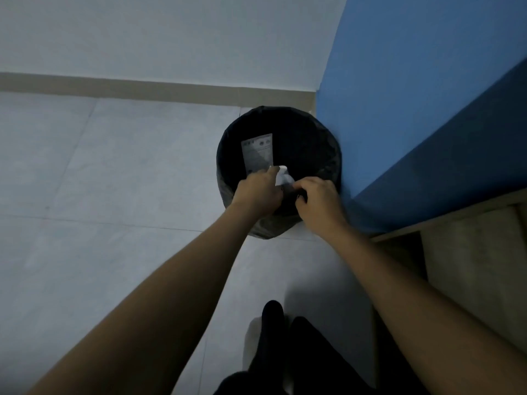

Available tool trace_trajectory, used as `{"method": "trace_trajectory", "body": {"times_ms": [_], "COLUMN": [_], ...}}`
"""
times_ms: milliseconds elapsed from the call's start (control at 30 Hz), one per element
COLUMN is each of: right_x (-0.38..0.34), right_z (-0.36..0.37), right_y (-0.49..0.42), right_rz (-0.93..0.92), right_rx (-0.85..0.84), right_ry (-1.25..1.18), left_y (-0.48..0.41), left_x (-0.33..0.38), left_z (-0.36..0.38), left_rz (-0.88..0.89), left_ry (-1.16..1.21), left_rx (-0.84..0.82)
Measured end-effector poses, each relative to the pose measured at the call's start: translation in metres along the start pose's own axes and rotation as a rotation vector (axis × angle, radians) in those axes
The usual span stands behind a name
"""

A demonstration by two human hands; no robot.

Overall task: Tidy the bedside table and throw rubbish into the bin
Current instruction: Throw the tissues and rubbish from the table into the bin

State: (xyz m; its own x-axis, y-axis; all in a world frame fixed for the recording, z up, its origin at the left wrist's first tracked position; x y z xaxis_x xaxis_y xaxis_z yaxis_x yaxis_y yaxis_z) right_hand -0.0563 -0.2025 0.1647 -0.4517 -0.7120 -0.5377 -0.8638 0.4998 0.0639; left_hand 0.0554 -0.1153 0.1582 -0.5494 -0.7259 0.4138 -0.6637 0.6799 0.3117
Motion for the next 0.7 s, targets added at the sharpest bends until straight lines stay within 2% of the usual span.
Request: {"method": "trace_trajectory", "body": {"times_ms": [133, 300, 500, 700], "right_x": [-0.024, -0.046, -0.041, -0.011], "right_z": [-0.034, -0.088, -0.162, -0.217], "right_y": [0.054, 0.144, 0.267, 0.367], "right_rz": [0.010, 0.038, 0.155, 0.344], "right_rx": [0.019, 0.102, 0.358, 0.515], "right_ry": [-0.045, -0.007, -0.012, 0.024], "left_y": [0.046, 0.114, 0.220, 0.302], "left_x": [0.024, 0.061, 0.118, 0.184], "left_z": [-0.028, -0.063, -0.073, -0.056], "left_rz": [0.031, 0.161, 0.308, 0.362], "left_ry": [0.047, 0.075, 0.068, 0.104], "left_rx": [0.079, 0.146, 0.214, 0.098]}}
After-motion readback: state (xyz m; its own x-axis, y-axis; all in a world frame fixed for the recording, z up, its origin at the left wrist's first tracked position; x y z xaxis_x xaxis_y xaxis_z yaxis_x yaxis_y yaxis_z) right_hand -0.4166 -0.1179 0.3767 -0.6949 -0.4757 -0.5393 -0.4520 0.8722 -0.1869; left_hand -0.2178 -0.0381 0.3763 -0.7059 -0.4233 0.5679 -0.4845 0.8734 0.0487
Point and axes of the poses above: each hand's wrist, its own y-axis away from the middle knuckle, its own z-axis out of the palm, x = y × z, the point moved 2 cm from there along -y, towards the middle knuckle, and after that the axes turned 6 degrees about -z, right-handed, at the moved point
